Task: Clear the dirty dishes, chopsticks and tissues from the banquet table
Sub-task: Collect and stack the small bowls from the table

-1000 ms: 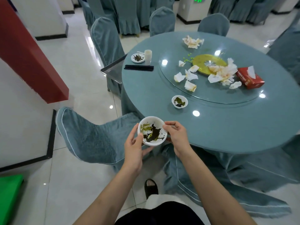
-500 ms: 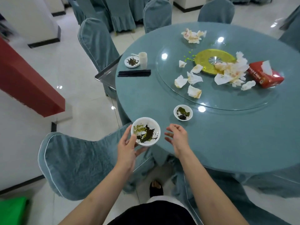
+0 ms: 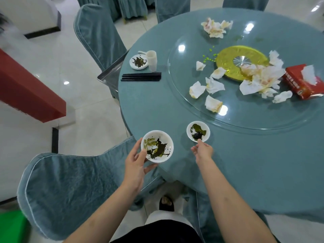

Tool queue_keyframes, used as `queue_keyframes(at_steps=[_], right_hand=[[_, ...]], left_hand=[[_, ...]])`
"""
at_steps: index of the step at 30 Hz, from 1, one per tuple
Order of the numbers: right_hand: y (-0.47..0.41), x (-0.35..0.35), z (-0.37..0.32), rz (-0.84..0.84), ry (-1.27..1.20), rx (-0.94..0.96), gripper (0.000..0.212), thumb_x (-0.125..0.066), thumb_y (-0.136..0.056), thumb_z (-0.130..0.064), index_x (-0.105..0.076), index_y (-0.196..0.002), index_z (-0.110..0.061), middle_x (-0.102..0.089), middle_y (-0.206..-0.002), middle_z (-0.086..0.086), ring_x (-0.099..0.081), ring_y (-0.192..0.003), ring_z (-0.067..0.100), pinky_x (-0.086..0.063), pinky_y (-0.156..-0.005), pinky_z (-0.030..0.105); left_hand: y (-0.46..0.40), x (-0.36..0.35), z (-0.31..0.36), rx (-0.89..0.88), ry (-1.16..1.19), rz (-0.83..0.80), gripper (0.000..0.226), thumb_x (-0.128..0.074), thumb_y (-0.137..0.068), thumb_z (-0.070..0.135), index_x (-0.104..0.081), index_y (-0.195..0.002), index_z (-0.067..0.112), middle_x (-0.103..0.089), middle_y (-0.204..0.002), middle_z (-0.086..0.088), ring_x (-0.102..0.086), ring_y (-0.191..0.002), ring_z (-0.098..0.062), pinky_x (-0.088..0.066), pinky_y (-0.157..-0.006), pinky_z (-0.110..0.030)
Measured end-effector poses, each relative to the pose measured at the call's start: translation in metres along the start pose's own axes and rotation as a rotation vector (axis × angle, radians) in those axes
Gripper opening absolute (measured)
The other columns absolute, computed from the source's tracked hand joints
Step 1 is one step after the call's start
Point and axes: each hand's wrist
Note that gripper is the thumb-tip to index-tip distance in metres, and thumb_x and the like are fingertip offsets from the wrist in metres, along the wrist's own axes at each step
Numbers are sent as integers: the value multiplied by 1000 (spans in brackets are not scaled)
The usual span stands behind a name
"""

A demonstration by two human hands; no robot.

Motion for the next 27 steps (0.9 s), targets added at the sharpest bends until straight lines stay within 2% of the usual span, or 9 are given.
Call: queue_keyframes(at_steps=[4,9,12,15,23,27], right_hand=[[-15,-6,2,22,-26,-52,15,-67,-98,-12,-60,-104,-1,-56,-74,9,-55,-62,20,-59,-66,32],[-19,-9,2,35,-71,-39,18,-62,-99,-5,-61,-114,4,-64,-84,12,-63,-67,19,-57,-63,30],[-14,-8,5,38,-75,-30,10,-64,-98,-5,-60,-105,0,-67,-92,15,-66,-66,19,-58,-62,29],[-5,-8,8,25,-56,0,8,-67,-96,-8,-59,-95,-6,-69,-91,15,-67,-66,19,-59,-63,30],[70,-17,1,-98,15,146,11,-69,-96,-15,-65,-90,-7,-65,-78,12,-60,-69,20,-56,-63,31],[134,-29,9,-216,87,244,14,-69,-97,-24,-69,-97,-11,-69,-87,7,-65,-79,17,-56,-69,33]], left_hand=[[-6,0,3,3,-4,15,38,-55,-105,15,-60,-140,29,-67,-133,-8,-67,-119,-30,-62,-77,-44],[-8,3,4,3,6,23,38,-55,-106,14,-59,-141,29,-66,-134,-9,-67,-120,-32,-62,-77,-42],[-7,5,4,6,13,26,39,-54,-106,13,-59,-141,29,-66,-134,-9,-67,-119,-31,-62,-77,-43],[-5,6,5,7,14,27,38,-55,-105,13,-61,-139,30,-67,-133,-9,-68,-118,-30,-62,-78,-43],[13,29,13,-29,68,14,37,-54,-106,14,-62,-137,32,-67,-131,-8,-69,-116,-27,-62,-74,-41],[25,60,18,-70,78,12,38,-53,-106,14,-61,-138,33,-68,-129,-7,-69,-116,-27,-62,-74,-41]])
Point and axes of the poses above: each hand's wrist, its own y-axis away from the middle knuckle, its own x-axis out of the back of the hand, z = x × y
